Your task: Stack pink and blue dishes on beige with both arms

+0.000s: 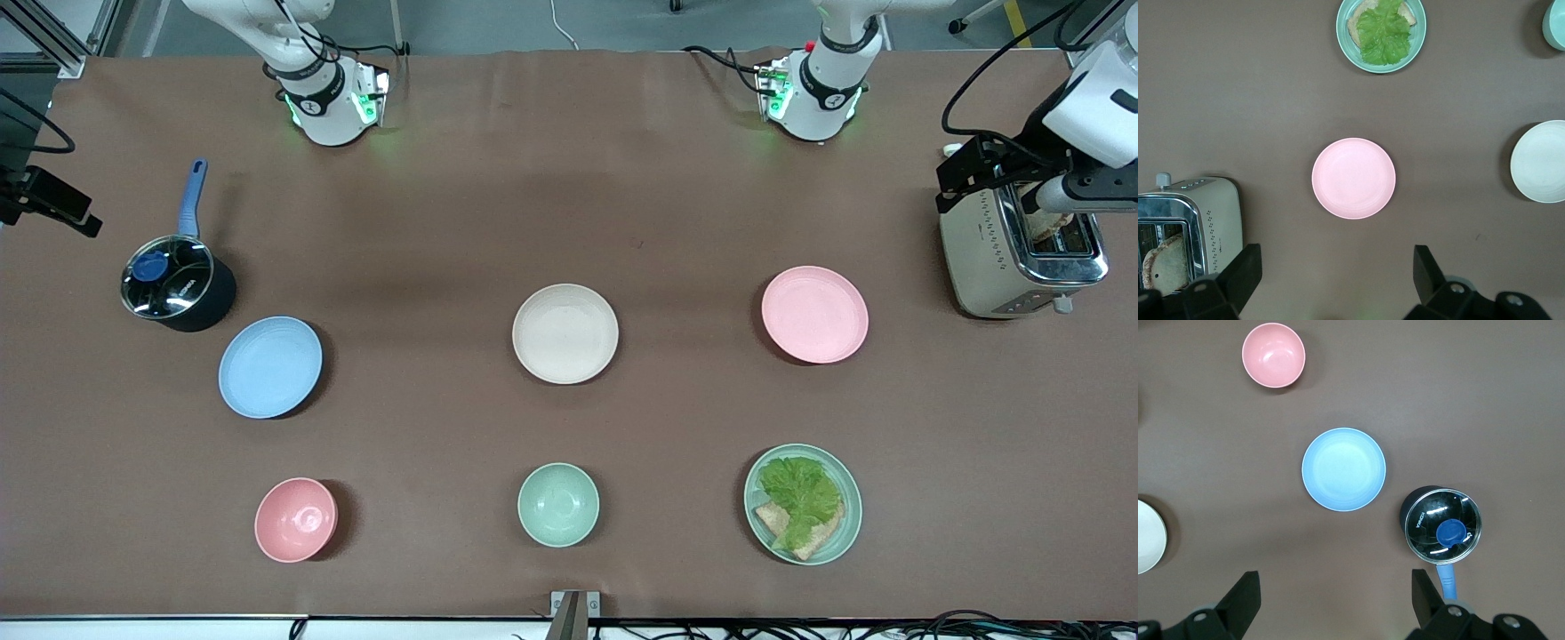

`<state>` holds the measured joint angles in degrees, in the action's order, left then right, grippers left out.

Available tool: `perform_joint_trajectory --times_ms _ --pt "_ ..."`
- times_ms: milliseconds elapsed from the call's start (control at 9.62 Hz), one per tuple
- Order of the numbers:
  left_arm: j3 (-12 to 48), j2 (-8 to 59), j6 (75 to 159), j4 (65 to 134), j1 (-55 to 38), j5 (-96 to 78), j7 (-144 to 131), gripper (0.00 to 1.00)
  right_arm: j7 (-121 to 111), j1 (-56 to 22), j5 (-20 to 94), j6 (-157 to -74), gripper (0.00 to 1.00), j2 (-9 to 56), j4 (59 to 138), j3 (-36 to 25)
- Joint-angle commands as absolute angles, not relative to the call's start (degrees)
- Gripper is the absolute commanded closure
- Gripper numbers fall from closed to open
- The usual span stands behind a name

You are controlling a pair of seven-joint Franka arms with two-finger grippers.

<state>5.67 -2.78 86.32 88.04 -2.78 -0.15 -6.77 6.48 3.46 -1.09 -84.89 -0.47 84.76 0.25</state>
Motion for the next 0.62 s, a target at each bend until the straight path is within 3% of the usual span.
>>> perform_joint_trajectory --times_ms 0,519 --pt "4.92 -3.69 87.36 91.06 -3.34 -1.14 -5.8 0.0 7.21 4.22 -1.32 -84.64 0.0 -0.79 84.64 0.62" --pt "1.07 -1.5 88.85 91.31 -3.34 -3.59 -5.36 0.04 5.81 4.92 -1.41 -84.55 0.0 0.78 84.2 0.62"
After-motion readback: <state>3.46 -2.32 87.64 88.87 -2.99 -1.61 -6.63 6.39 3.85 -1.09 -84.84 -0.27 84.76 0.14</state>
